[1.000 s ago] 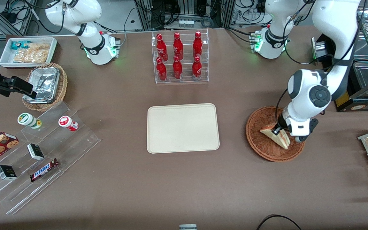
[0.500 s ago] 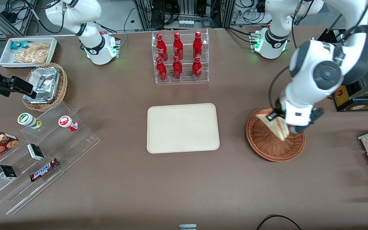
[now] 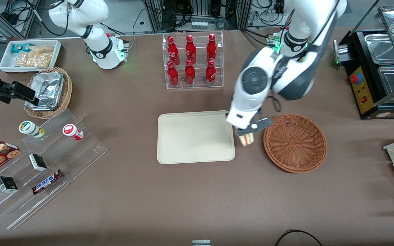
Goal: Place sandwich from basket to tray
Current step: 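Lift the sandwich with the left gripper and carry it over the tray, then lower the sandwich onto the tray and open the left gripper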
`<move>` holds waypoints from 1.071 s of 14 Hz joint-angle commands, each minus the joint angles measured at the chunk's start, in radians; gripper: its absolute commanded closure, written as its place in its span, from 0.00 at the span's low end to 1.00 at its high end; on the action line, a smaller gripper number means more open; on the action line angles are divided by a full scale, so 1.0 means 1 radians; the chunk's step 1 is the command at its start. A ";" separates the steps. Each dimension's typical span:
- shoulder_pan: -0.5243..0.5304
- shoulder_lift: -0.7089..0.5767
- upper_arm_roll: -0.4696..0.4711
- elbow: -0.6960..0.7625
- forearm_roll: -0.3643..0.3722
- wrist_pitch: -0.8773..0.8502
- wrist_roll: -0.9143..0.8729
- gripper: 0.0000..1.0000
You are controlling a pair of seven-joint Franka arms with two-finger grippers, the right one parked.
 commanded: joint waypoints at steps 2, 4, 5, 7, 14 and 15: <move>-0.090 0.137 0.011 0.114 0.018 0.076 0.045 0.83; -0.119 0.171 0.011 0.118 0.018 0.135 0.048 0.83; -0.138 0.182 0.011 0.120 0.020 0.156 0.050 0.83; -0.167 0.226 0.011 0.132 0.020 0.233 0.044 0.81; -0.228 0.331 0.011 0.151 0.102 0.327 0.036 0.81; -0.228 0.334 0.011 0.149 0.102 0.336 0.035 0.81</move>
